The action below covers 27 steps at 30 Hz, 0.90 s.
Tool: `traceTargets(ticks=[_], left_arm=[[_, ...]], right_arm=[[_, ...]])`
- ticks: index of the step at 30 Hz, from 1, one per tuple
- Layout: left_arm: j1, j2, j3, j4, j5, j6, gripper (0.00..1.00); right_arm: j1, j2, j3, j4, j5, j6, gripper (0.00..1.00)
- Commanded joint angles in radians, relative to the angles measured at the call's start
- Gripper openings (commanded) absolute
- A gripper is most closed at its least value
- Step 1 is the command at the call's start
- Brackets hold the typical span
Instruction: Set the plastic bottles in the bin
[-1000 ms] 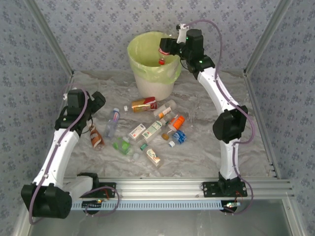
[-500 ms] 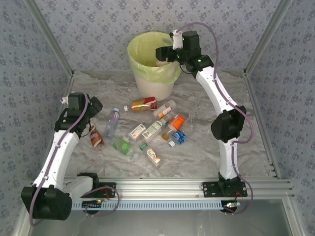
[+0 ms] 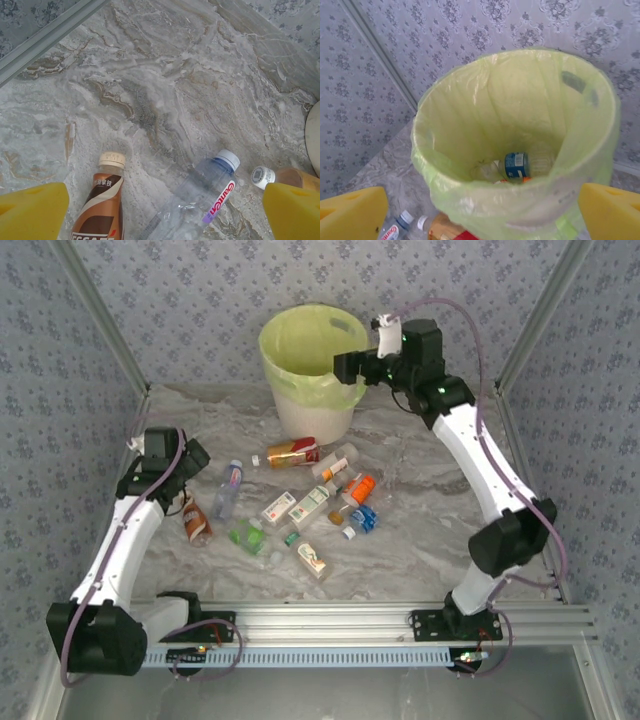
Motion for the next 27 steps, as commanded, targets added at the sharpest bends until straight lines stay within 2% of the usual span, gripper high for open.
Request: traceTargets(ticks=[1, 7, 11, 17, 21, 27], left_arm=[[0.008, 0.018, 0.023, -0.006, 0.006, -0.011, 0.99], [0.013, 0.049, 0.026, -0.011, 0.001, -0.035, 0.99], [0.025, 0.057, 0.027, -0.021, 0.001, -0.051, 0.99], [0.060, 0.064, 0.040, -0.095, -0.044, -0.027, 0.99], [0.088, 0.075, 0.036, -0.205, -0.069, -0.030, 0.99], [0.173, 0.085, -0.031, -0.217, 0.039, -0.041, 0.99]], right_arm=[[-0.004, -0.099, -0.102, 0.051, 0.080, 0.031, 1.00], [-0.008, -0.275, -0.354, 0.065, 0.224, 0.105, 1.00], [-0.009, -0.384, -0.507, 0.058, 0.391, 0.232, 1.00], [-0.012, -0.492, -0.655, -0.019, 0.479, 0.223, 1.00], [-0.014, -0.536, -0.713, -0.057, 0.513, 0.262, 1.00], [-0.016, -0.612, -0.830, 0.051, 0.569, 0.378, 1.00]])
